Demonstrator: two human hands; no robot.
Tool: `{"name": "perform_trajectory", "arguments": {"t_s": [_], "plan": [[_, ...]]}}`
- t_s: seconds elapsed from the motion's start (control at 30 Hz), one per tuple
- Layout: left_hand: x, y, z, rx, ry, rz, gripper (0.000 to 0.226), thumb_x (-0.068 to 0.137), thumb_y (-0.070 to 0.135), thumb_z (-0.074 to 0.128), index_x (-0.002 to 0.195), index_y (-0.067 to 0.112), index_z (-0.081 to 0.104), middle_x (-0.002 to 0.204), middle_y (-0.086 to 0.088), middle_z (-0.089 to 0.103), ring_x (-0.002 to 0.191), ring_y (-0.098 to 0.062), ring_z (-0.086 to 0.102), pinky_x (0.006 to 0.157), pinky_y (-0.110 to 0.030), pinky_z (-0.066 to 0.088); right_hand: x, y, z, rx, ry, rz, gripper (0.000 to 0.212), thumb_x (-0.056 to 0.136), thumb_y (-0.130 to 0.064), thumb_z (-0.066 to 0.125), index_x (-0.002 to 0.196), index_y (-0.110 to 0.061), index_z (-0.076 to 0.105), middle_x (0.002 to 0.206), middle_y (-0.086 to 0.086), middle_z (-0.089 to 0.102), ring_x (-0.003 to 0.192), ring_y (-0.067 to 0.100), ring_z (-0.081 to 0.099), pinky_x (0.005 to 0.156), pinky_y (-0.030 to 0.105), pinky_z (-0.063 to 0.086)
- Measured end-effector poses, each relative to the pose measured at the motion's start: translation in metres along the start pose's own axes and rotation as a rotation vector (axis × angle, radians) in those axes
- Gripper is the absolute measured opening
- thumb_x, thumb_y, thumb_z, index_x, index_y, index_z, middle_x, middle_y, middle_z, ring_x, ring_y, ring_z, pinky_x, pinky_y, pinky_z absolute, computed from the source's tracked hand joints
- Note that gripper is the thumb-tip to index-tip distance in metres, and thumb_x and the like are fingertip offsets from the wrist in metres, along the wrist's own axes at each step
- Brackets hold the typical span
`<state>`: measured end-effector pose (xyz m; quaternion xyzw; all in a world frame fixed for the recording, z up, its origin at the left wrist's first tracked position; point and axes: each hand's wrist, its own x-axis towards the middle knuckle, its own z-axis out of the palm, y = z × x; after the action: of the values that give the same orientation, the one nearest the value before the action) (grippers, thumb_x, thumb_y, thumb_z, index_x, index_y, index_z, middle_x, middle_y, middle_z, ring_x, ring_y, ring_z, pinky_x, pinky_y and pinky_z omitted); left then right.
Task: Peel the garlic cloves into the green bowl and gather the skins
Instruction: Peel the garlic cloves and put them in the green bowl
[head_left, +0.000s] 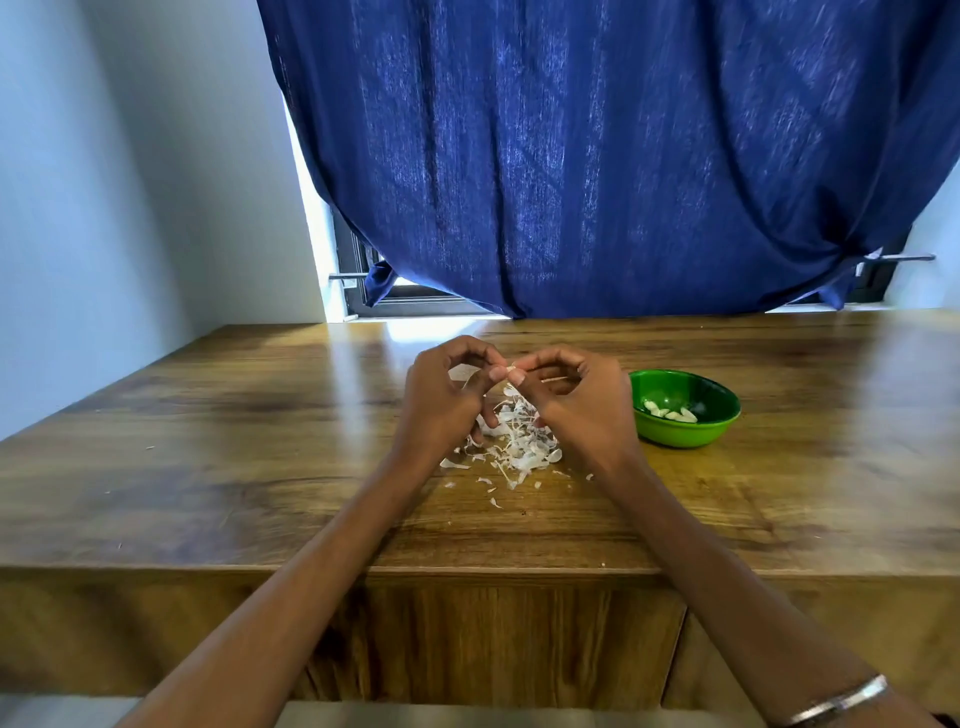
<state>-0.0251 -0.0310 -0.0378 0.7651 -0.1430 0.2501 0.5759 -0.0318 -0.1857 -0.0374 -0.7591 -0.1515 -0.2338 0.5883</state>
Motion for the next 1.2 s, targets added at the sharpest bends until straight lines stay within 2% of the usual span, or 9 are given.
{"name": "perform_trajectory", "arguments": {"t_s": [0.2,0.33,0.5,0.63,0.73,0.83,1.0,1.1,1.2], "plan": [[-0.0001,0.0025,-0.0005,-0.026,-0.089,-0.031,0.004,0.098,0.009,0.068,0.094,0.007,0.066,0.101,-0.008,0.071,0.047,-0.027,0.065,0.037,-0.027,0.046,0.0005,-0.0006,-0.0006,0.033,-0.057,0.011,0.017,0.082,-0.029,0.081,0.094,-0.022,0.071,0.087,-0.005,0.076,0.083,0.011,0.072,0.069,0.041,0.062],[0.0000,0.0039,-0.0010,-0.031,-0.113,-0.032,0.006,0.098,0.009,0.067,0.094,0.005,0.067,0.099,-0.009,0.071,0.047,-0.026,0.066,0.036,-0.026,0.046,0.0015,-0.0005,0.0001,0.049,-0.100,0.005,0.013,0.087,-0.024,0.077,0.094,-0.022,0.066,0.091,-0.004,0.073,0.086,0.012,0.070,0.067,0.038,0.059],[-0.0021,0.0038,-0.0036,-0.003,-0.121,-0.019,0.005,0.097,0.007,0.068,0.094,0.003,0.067,0.100,-0.012,0.070,0.050,-0.029,0.069,0.036,-0.025,0.045,0.0004,-0.0034,-0.0006,-0.009,-0.147,-0.018,0.013,0.089,-0.020,0.075,0.091,-0.018,0.062,0.085,-0.003,0.071,0.070,0.008,0.068,0.055,0.031,0.058],[-0.0038,0.0041,-0.0044,0.001,-0.138,-0.008,0.008,0.096,0.008,0.070,0.089,0.009,0.066,0.099,-0.011,0.072,0.055,-0.030,0.073,0.036,-0.025,0.045,-0.0007,-0.0026,-0.0008,-0.103,-0.179,-0.023,0.013,0.092,-0.019,0.071,0.090,-0.025,0.059,0.096,-0.008,0.067,0.081,0.013,0.068,0.064,0.050,0.061],[-0.0040,0.0047,-0.0049,-0.038,-0.120,-0.028,0.008,0.093,0.006,0.074,0.088,0.003,0.067,0.091,-0.010,0.074,0.054,-0.033,0.072,0.037,-0.025,0.045,-0.0007,-0.0012,-0.0001,-0.148,-0.180,-0.052,0.013,0.093,-0.020,0.070,0.092,-0.026,0.059,0.098,-0.010,0.064,0.082,0.012,0.066,0.068,0.052,0.060],[-0.0040,0.0054,-0.0049,-0.082,-0.088,-0.047,0.009,0.090,0.004,0.076,0.085,0.002,0.069,0.082,-0.010,0.075,0.047,-0.033,0.068,0.038,-0.025,0.046,-0.0016,-0.0014,0.0013,-0.178,-0.171,-0.099,0.010,0.094,-0.020,0.069,0.096,-0.021,0.059,0.095,-0.009,0.064,0.084,0.010,0.063,0.071,0.050,0.059],[-0.0045,0.0059,-0.0031,-0.064,-0.079,-0.072,0.012,0.088,0.005,0.077,0.078,0.009,0.070,0.075,-0.009,0.076,0.040,-0.024,0.063,0.039,-0.024,0.046,-0.0023,0.0003,0.0023,-0.220,-0.164,-0.159,0.010,0.094,-0.014,0.068,0.093,-0.019,0.059,0.092,-0.008,0.064,0.087,0.010,0.062,0.071,0.048,0.059],[-0.0056,0.0054,-0.0026,-0.041,-0.056,-0.082,0.016,0.088,0.007,0.078,0.075,0.014,0.072,0.074,-0.010,0.077,0.038,-0.022,0.060,0.038,-0.024,0.045,-0.0017,0.0021,0.0025,-0.262,-0.161,-0.187,0.012,0.094,-0.006,0.066,0.093,-0.017,0.060,0.089,-0.006,0.065,0.082,0.008,0.062,0.071,0.041,0.058],[-0.0057,0.0043,-0.0016,-0.052,-0.033,-0.102,0.017,0.088,0.005,0.077,0.075,0.015,0.075,0.074,-0.016,0.076,0.035,-0.019,0.056,0.037,-0.023,0.044,0.0001,0.0039,0.0043,-0.287,-0.165,-0.203,0.013,0.095,-0.007,0.065,0.091,-0.017,0.059,0.084,-0.006,0.064,0.079,0.009,0.059,0.065,0.033,0.051]]}}
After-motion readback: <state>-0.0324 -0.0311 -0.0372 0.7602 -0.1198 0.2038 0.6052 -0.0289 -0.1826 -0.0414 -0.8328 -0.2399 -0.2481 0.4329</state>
